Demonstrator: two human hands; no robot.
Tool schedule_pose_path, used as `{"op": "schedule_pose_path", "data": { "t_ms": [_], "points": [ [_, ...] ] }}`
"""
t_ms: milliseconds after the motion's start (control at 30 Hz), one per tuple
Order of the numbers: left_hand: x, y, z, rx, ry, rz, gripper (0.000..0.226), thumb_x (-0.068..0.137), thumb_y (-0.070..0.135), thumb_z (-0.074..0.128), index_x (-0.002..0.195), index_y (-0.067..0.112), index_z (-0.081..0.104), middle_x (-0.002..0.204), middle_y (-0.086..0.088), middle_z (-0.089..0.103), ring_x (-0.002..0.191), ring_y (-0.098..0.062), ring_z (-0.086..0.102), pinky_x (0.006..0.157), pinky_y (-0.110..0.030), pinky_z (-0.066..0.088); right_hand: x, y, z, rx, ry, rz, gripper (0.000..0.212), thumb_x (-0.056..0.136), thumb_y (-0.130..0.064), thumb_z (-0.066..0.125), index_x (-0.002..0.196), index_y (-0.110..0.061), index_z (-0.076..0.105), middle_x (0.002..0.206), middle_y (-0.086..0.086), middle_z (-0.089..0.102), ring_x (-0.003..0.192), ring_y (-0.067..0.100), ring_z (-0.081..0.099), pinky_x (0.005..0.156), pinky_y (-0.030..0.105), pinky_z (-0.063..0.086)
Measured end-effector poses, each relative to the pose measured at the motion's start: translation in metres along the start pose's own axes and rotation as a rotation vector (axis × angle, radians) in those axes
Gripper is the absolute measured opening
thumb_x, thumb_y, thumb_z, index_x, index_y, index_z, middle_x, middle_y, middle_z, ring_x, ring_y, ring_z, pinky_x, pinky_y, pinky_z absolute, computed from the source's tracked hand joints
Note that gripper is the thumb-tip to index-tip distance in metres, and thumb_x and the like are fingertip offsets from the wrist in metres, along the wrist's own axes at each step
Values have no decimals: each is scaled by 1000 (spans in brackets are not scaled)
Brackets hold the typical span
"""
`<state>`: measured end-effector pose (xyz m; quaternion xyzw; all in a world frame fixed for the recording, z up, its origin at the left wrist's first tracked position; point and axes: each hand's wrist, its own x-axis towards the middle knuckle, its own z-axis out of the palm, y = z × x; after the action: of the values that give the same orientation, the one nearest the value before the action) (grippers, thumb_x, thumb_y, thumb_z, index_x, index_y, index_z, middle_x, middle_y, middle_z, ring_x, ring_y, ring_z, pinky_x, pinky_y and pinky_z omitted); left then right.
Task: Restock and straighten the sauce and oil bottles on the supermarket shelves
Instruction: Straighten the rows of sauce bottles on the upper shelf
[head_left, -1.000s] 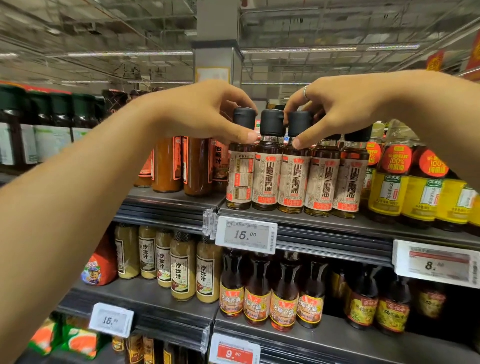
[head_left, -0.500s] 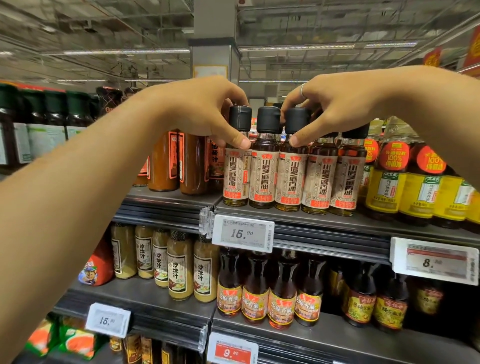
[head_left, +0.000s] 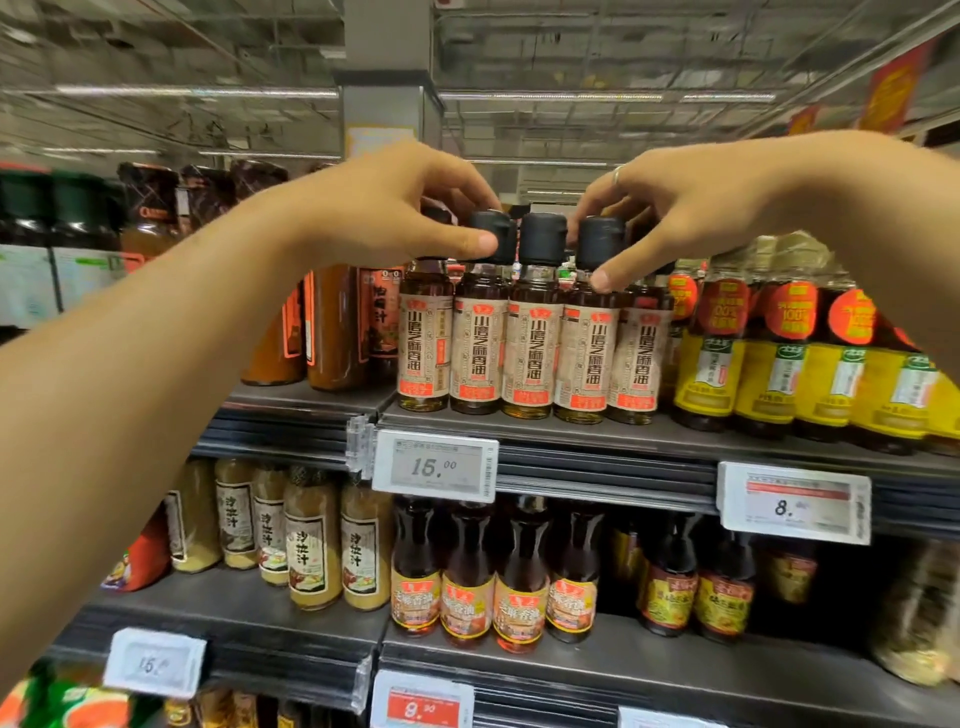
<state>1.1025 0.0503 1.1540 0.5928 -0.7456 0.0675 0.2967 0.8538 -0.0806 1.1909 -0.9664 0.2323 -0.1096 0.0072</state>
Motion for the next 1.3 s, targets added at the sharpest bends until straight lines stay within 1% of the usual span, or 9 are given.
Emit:
{"op": "schedule_pose_path", "data": {
  "t_ms": [100,267,367,500,567,700,933,1133,1300],
  "points": [
    [-3,0,-1,5,-42,-14,44,82,57,71,124,46,63,117,18,66,103,4,63,87,-27,48,2,-1,-6,-22,-65,10,68,60,-55,86,122,-41,63,101,-22,75,88,0,73,81,31,55],
    [-4,-1,2,-56,-76,-3,52,76,55,74,125,50,58,116,22,65,97,7,64,77,-22,48,2,-7,-10,-87,-126,39,55,68,-35,87,119,-35,67,100,-17,77,88,1,73,85,33,55],
    [-4,-7,2,-24,-29,24,57,72,74,70,124,60,54,123,25,60,102,3,62,78,-28,47,1,-10,-9,-101,-120,52,52,74,-29,87,122,-31,67,101,-17,77,88,0,73,85,30,55],
    [-5,-13,3,-18,192,105,63,71,86,61,125,52,57,118,24,64,110,11,59,89,-27,46,-11,-9,-9,-99,-22,93,68,73,-40,87,134,-32,58,108,-17,75,95,1,71,83,30,55],
    [-2,-12,8,-26,370,155,48,83,75,61,122,46,60,117,18,66,111,7,60,93,-31,50,-26,-10,-10,-111,116,75,64,75,-47,84,132,-35,58,112,-15,72,98,2,69,78,36,62],
    [-3,19,22,-99,574,201,24,94,53,63,116,45,60,112,14,67,109,1,62,98,-33,52,-70,-7,-16,-205,369,19,42,84,-48,76,122,-31,65,114,-8,68,107,8,65,95,40,56],
    [-46,115,108,-505,361,229,16,86,25,72,101,31,67,88,-5,72,72,-10,70,69,-20,57,-218,48,11,-143,523,125,13,85,-32,75,95,-27,68,84,-14,69,77,-3,64,69,23,54],
    [-85,199,241,-751,194,117,17,83,27,73,100,24,70,80,-3,71,72,-12,68,70,-21,54,-370,103,82,137,568,225,15,85,-17,77,97,-22,70,87,-9,72,81,4,68,73,21,55],
    [-108,243,363,-782,-159,-68,18,87,32,72,103,25,71,88,-7,67,81,-31,66,77,-34,54,-472,142,163,383,455,369,17,85,-20,78,94,-30,68,87,-10,70,78,10,68,67,21,53]
  ]
}}
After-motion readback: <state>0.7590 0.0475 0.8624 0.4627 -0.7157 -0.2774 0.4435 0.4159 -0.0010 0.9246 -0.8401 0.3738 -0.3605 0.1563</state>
